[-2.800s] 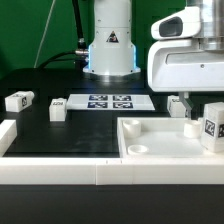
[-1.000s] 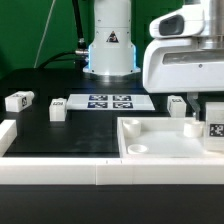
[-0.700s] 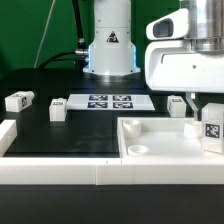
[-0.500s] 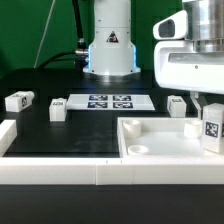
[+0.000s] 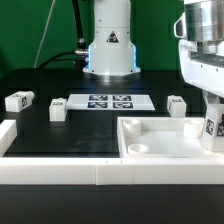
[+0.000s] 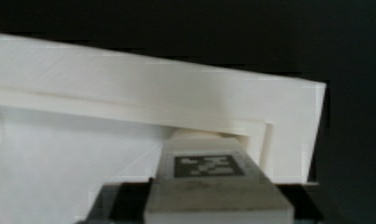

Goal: Assemble one leg

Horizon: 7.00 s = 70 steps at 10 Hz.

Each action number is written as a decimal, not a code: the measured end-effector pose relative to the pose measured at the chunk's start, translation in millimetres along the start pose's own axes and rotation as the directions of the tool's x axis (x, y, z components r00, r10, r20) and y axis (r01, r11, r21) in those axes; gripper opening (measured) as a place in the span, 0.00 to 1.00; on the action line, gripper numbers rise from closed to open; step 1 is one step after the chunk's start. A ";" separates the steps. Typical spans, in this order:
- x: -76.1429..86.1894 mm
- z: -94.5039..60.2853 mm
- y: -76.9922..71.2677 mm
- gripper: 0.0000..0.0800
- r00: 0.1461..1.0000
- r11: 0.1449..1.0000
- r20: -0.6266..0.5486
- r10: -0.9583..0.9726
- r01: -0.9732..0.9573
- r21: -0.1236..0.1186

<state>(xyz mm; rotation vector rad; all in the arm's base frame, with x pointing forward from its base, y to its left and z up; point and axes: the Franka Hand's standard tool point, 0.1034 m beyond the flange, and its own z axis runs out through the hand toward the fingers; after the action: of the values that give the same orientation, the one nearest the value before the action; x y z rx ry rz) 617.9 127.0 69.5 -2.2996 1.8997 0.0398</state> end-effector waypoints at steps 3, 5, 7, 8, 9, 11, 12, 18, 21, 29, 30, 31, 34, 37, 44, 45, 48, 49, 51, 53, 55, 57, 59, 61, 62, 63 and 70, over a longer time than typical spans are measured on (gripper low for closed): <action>-1.8 0.8 1.2 0.74 0.991 0.991 0.007 -0.136 0.136 -0.013; -0.5 -0.2 0.2 0.80 0.923 0.923 0.008 -0.386 0.386 -0.012; -2.8 -2.7 -1.5 0.81 0.811 0.810 0.018 -0.585 0.585 -0.027; -3.4 -4.0 -3.3 0.81 0.719 0.718 0.020 -0.695 0.695 -0.039; -3.1 -4.2 -4.8 0.81 0.614 0.613 0.027 -0.789 0.789 -0.053; 0.0 -4.7 -6.8 0.81 0.425 0.423 0.032 -0.904 0.904 -0.069; 2.4 -5.1 -7.2 0.81 0.315 0.312 0.036 -0.948 0.947 -0.073; 11.1 -4.3 -8.5 0.36 0.103 0.102 0.019 -0.994 0.992 -0.072; 14.6 -4.6 -8.6 0.36 0.178 0.176 0.016 -0.984 0.983 -0.053; 18.3 -5.1 -4.8 0.36 0.940 0.940 -0.014 -0.341 0.340 -0.021; 18.2 -5.0 -4.4 0.36 0.972 0.972 -0.016 -0.236 0.235 -0.021; 18.2 -4.8 -4.1 0.36 0.982 0.982 -0.011 -0.188 0.187 -0.019; 17.4 -4.3 -3.6 0.49 0.994 0.994 -0.010 -0.105 0.105 -0.019; 16.2 -5.4 -5.7 0.76 0.975 0.975 -0.008 -0.223 0.223 -0.016; 13.3 -3.8 -7.8 0.81 0.476 0.475 0.013 -0.879 0.879 -0.050; 13.2 -4.2 -8.4 0.81 0.412 0.411 0.013 -0.911 0.910 -0.059; 13.5 -4.3 -8.8 0.81 0.104 0.101 0.028 -0.994 0.991 -0.090; 14.5 -4.2 -8.7 0.81 0.019 0.016 0.035 -0.999 0.996 -0.088; 14.9 -4.3 -8.7 0.69 -0.005 -0.009 0.037 -0.999 0.996 -0.086; 14.8 -4.3 -8.7 0.45 0.020 0.017 0.034 -0.999 0.996 -0.086; 15.0 -4.2 -8.6 0.36 0.021 0.018 0.035 -0.999 0.996 -0.086; 15.3 -3.9 -8.7 0.36 0.257 0.256 0.004 -0.966 0.964 -0.076; 16.2 -4.7 -6.5 0.36 0.497 0.498 -0.036 -0.867 0.866 -0.050; 16.4 -4.8 -5.7 0.36 0.657 0.658 -0.043 -0.753 0.752 -0.037; 16.6 -4.9 -5.2 0.36 0.724 0.726 -0.044 -0.688 0.687 -0.031; 16.6 -4.7 -4.5 0.36 0.806 0.807 -0.041 -0.591 0.590 -0.021; 13.5 -3.8 -2.0 0.36 0.992 0.992 -0.009 0.128 -0.128 0.011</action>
Offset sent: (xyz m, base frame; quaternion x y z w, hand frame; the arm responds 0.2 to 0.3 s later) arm 0.0026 0.0015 0.0024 -0.0097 0.0090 -0.2168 0.9761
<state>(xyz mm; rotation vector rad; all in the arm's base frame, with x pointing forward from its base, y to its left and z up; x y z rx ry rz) 622.2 113.7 71.9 -2.1725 2.0443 0.0341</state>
